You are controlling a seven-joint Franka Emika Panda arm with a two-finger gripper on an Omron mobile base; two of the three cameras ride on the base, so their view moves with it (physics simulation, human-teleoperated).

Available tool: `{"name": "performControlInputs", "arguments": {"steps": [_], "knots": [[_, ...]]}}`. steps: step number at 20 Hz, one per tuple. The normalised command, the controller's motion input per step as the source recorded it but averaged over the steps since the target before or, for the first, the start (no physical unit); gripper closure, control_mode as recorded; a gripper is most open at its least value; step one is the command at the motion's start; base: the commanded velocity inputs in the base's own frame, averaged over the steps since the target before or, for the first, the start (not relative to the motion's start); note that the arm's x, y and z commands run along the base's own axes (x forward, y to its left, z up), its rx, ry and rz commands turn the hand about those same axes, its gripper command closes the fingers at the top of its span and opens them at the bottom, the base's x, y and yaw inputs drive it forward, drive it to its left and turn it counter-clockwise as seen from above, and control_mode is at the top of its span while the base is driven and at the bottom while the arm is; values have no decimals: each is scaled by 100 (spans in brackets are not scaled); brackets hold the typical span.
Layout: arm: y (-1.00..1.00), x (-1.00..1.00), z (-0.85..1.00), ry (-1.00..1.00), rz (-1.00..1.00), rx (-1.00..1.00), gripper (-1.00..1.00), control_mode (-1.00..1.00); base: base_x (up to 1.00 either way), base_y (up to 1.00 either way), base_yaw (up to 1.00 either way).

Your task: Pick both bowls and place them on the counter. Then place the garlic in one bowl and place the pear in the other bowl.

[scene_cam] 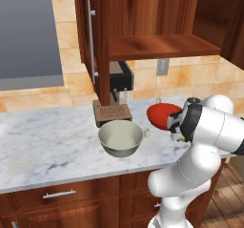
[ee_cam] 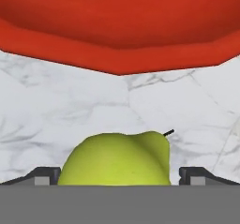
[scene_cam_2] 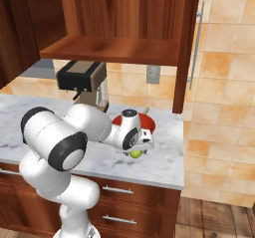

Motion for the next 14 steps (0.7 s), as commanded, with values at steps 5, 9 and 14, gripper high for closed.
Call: {"name": "performControlInputs", "arguments": {"steps": [5,9,14], "knots": [[-3,-3,-3,0,7,-1,100,-100,0,0,0],[-2,-14,13,3,6,-1,100,-100,0,0,0],[2,-21,45,0,1,0,100,-100,0,0,0]]}}
